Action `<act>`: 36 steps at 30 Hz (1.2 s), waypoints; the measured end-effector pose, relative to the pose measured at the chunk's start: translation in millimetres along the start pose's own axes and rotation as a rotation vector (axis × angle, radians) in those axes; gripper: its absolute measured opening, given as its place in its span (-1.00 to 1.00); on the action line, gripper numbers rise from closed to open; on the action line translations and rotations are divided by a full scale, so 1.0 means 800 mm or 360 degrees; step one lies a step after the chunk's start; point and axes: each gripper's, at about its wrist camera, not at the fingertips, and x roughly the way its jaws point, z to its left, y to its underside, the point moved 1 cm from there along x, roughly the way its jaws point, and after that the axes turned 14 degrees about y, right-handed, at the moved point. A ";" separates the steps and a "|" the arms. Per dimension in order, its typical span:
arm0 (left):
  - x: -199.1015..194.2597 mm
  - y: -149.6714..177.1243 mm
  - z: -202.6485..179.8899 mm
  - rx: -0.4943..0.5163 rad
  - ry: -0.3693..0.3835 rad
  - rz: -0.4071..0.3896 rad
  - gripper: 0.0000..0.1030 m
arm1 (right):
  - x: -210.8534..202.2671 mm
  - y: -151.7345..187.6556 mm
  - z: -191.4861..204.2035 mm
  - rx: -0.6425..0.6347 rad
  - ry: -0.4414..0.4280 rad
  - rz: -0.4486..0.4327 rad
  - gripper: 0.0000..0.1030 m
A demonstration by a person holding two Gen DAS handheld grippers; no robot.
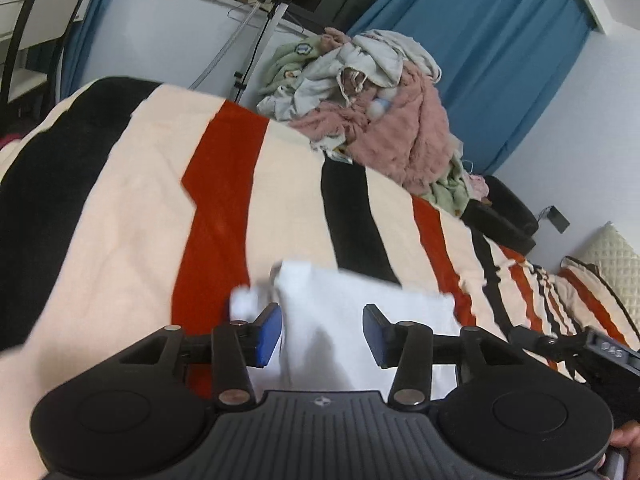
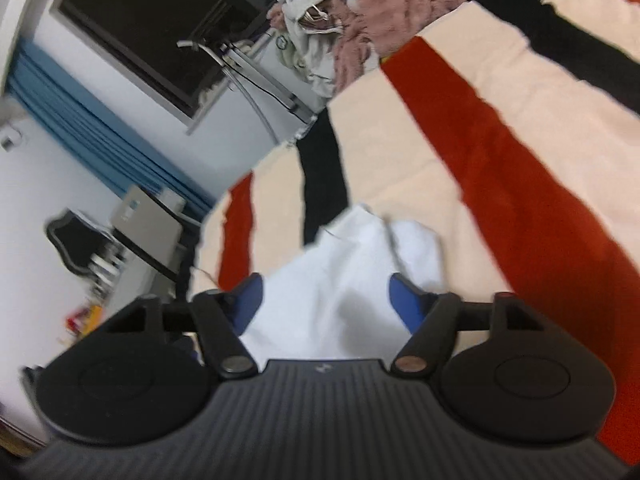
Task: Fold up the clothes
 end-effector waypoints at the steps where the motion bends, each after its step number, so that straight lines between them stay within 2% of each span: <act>1: -0.005 0.007 0.000 -0.0010 0.0000 0.0004 -0.08 | -0.001 0.005 -0.001 -0.0043 0.0043 -0.0011 0.24; 3: -0.005 0.020 0.003 -0.0040 -0.0001 0.0038 -0.05 | -0.001 0.014 -0.002 -0.0123 0.0124 -0.0032 0.20; 4: -0.002 0.026 0.005 -0.0049 -0.0006 0.0061 -0.06 | 0.004 0.017 -0.001 -0.0148 0.0151 -0.0032 0.04; 7: 0.005 0.040 0.005 0.0023 -0.0041 0.0086 -0.12 | 0.028 0.027 0.002 -0.0223 0.0233 -0.0003 -0.24; 9: 0.007 0.045 0.000 0.0074 -0.0052 0.0086 -0.24 | 0.038 0.039 0.007 -0.0311 0.0295 -0.0025 -0.30; 10: 0.008 0.047 -0.002 0.0098 -0.0059 0.0085 -0.34 | 0.039 0.043 0.009 -0.0356 0.0310 -0.0052 -0.39; 11: 0.009 0.050 -0.005 0.0121 -0.0068 0.0085 -0.54 | 0.040 0.046 0.012 -0.0396 0.0323 -0.0076 -0.47; 13: 0.010 0.056 -0.009 0.0167 -0.0104 0.0089 -0.78 | 0.035 0.049 0.017 -0.0448 0.0345 -0.0113 -0.74; 16: 0.011 0.065 -0.017 0.0235 -0.0159 0.0094 -0.82 | 0.022 0.057 0.027 -0.0558 0.0430 -0.0209 -0.81; 23: 0.014 0.085 -0.033 0.0387 -0.0280 0.0107 -0.81 | 0.039 0.067 0.021 -0.0610 0.0497 -0.0167 -0.81; 32: -0.019 0.078 -0.046 0.0307 -0.0237 0.0086 -0.67 | -0.001 0.065 0.021 -0.0430 0.0447 -0.0221 -0.73; 33: -0.026 0.078 -0.052 0.0311 -0.0235 0.0070 -0.64 | -0.010 0.066 0.022 -0.0425 0.0438 -0.0236 -0.63; 35: -0.041 0.079 -0.063 0.0312 -0.0219 0.0041 -0.30 | -0.028 0.072 0.024 -0.0403 0.0399 -0.0269 -0.19; 36: -0.049 0.081 -0.069 0.0309 -0.0208 0.0029 -0.23 | -0.036 0.075 0.024 -0.0389 0.0373 -0.0286 0.16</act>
